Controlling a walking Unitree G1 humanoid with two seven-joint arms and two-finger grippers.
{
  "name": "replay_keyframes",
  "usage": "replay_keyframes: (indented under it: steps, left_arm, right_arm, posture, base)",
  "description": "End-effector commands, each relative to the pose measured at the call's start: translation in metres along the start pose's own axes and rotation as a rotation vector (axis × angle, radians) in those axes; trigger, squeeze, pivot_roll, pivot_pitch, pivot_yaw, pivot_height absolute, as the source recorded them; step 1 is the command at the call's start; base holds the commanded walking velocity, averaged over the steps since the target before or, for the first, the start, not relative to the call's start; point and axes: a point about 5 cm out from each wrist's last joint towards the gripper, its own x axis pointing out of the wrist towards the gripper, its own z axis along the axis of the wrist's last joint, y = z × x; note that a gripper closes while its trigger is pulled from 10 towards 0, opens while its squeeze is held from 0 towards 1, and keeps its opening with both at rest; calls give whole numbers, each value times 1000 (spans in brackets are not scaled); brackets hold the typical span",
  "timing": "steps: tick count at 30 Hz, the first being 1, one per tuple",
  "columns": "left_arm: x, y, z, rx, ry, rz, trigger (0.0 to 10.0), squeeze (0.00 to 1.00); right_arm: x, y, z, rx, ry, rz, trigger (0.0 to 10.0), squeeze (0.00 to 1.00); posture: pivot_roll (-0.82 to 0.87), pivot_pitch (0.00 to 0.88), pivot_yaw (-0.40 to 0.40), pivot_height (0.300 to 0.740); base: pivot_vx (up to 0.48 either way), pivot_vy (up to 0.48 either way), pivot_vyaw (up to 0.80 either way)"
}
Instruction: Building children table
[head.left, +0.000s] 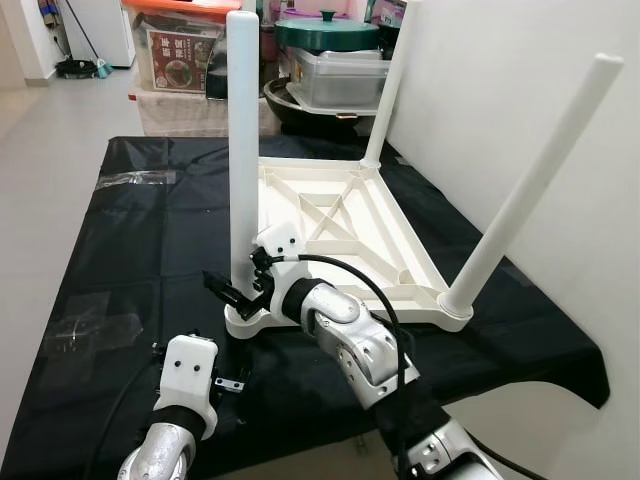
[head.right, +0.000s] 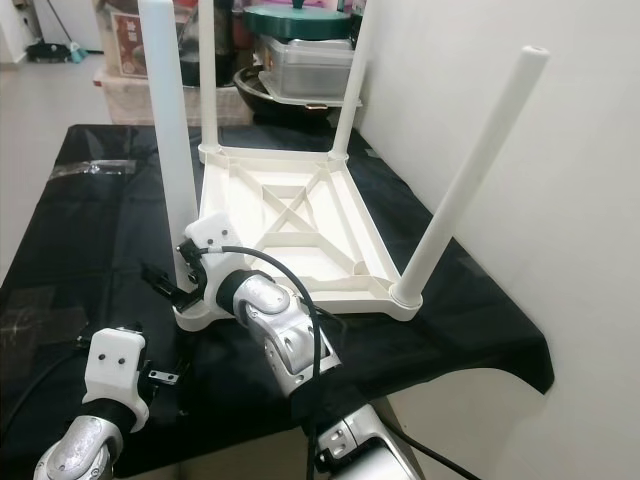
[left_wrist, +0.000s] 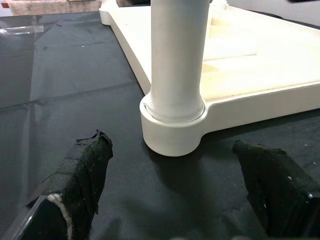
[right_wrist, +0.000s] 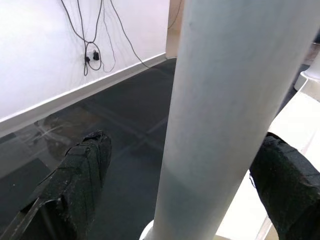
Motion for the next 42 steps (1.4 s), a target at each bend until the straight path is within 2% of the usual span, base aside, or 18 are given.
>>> replay_keyframes:
  steps: [1,2,4,5,6,8,9,12,13,16,17,28,29,30,37,40,41,42]
  left_arm:
    - [0,-2,-2,1,7,0,10000,0]
    - [0,-2,-4,1,10,3,10000,0]
    - [0,-2,-4,1,10,3,10000,0]
    - [-1,-3,-5,-2,15,-1,10000,0]
    - [-2,-3,-6,-6,21,-2,10000,0]
    - [-2,-3,-6,-6,21,-2,10000,0]
    - [-4,-3,-8,-7,27,-3,10000,0]
    - [-4,-3,-8,-7,27,-3,10000,0]
    - [-5,-3,-8,-7,30,-2,10000,0]
    - [-7,-2,-8,-5,35,-4,10000,0]
    - [-7,-3,-8,-5,37,-7,10000,0]
    - [-7,1,-7,-2,33,5,10000,0]
    - [-7,1,-7,-1,32,4,10000,0]
    - [-7,1,-7,-1,32,4,10000,0]
    - [-4,0,-1,-1,-3,-5,10000,0]
    - [-5,0,2,-1,-27,-5,10000,0]
    - [-5,0,4,-4,-37,-3,10000,0]
    - [-5,1,6,-11,-48,-1,10000,0]
  right_arm:
    - [21,36,28,36,-100,95,10000,0]
    - [14,14,16,29,-67,15,10000,0]
    - [14,14,16,29,-67,15,10000,0]
    - [-9,-11,11,50,-73,-55,10000,0]
    - [-42,-28,13,67,-123,-95,10000,616]
    - [-42,-28,13,67,-123,-95,10000,616]
    - [-70,-32,18,82,-171,-85,10000,663]
    - [-70,-32,18,82,-171,-85,10000,663]
    - [-95,-25,22,74,-200,-39,10000,796]
    - [-119,-16,18,18,-168,-4,10000,682]
    - [-125,-17,14,-16,-137,-15,10000,0]
    - [-157,-35,8,-40,-101,-142,10000,0]
    - [-165,-46,10,-54,-114,-250,10000,1000]
    - [-165,-46,10,-54,-114,-250,10000,1000]
    - [-188,-92,34,-225,-215,-764,10000,1000]
    - [-198,-106,41,-213,-250,-936,10000,1000]
    - [-202,-109,45,-220,-263,-980,10000,898]
    - [-202,-110,51,-264,-279,-993,10000,224]
  posture:
    - [157,0,-157,740]
    - [133,0,-141,740]
    - [133,0,-141,740]
    - [116,0,-128,740]
    - [103,0,-120,740]
    - [103,0,-120,740]
    - [98,0,-116,740]
    - [98,0,-116,740]
    - [92,0,-115,740]
    - [71,0,-106,740]
    - [70,0,-107,740]
    - [67,0,-111,740]
    - [66,0,-107,740]
    - [66,0,-107,740]
    - [63,0,-99,740]
    - [74,0,-106,740]
    - [74,0,-106,740]
    - [78,0,-108,740]
  base:
    - [0,0,0]
    - [0,0,0]
    - [0,0,0]
    - [0,0,0]
    - [0,0,0]
    - [0,0,0]
    - [0,0,0]
    - [0,0,0]
    - [0,0,0]
    - [0,0,0]
    - [0,0,0]
    - [0,0,0]
    - [0,0,0]
    - [0,0,0]
    - [0,0,0]
    - [0,0,0]
    - [0,0,0]
    - [0,0,0]
